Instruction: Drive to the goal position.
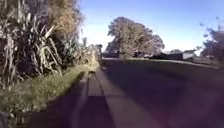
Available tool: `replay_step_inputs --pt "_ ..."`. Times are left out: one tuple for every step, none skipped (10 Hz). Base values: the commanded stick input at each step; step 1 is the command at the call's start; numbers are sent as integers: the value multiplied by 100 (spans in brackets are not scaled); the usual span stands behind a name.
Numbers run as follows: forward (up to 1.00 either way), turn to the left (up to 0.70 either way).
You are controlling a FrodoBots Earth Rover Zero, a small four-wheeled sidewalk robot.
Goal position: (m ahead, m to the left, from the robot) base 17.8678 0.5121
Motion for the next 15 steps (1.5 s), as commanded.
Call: replay_step_inputs --pt "100 0" --pt "100 0" --pt "100 0" --pt "100 0" --pt "100 0" --pt "100 0" --pt "100 0" --pt "100 0" --pt "100 0" --pt "100 0" --pt "100 0" --pt "100 0" --pt "100 0" --pt "100 0" --pt "100 0"
